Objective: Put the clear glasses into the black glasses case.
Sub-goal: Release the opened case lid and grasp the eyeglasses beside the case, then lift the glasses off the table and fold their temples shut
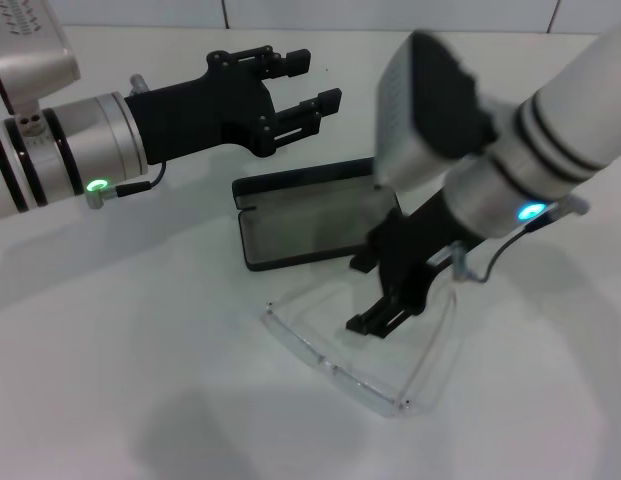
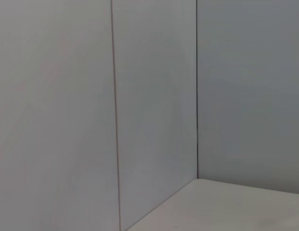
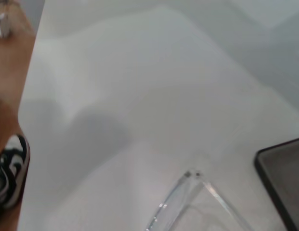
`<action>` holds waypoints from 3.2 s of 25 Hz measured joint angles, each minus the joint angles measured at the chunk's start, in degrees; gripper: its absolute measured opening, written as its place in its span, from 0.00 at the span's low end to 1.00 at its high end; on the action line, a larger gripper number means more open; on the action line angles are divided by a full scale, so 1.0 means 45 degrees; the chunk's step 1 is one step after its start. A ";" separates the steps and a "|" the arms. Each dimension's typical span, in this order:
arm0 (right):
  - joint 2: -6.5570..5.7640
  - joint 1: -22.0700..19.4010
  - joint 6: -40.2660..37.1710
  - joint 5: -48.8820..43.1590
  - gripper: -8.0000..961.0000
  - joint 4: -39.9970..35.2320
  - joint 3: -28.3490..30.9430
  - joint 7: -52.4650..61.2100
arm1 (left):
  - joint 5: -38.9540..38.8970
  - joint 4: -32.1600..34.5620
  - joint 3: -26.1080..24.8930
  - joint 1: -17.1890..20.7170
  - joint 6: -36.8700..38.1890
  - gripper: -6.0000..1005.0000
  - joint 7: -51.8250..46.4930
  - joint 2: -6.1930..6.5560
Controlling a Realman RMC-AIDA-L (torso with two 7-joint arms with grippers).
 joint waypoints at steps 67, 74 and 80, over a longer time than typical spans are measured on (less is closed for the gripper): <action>-0.0066 -0.0856 -0.0926 -0.0684 0.15 -0.0374 0.0477 0.0623 | 0.0450 0.0552 -0.0127 0.0384 0.1488 0.56 -0.0897 0.0056; -0.0029 -0.4082 -0.3880 0.2834 0.14 -0.1179 0.5142 -0.6761 | -0.0525 0.0007 -0.1705 0.0902 0.4915 0.56 -0.1064 0.0064; -0.0039 -0.5192 -0.4034 0.5756 0.14 0.1087 0.5796 -1.2084 | -0.0642 -0.0900 -0.1744 0.0523 0.6137 0.56 -0.1049 0.0139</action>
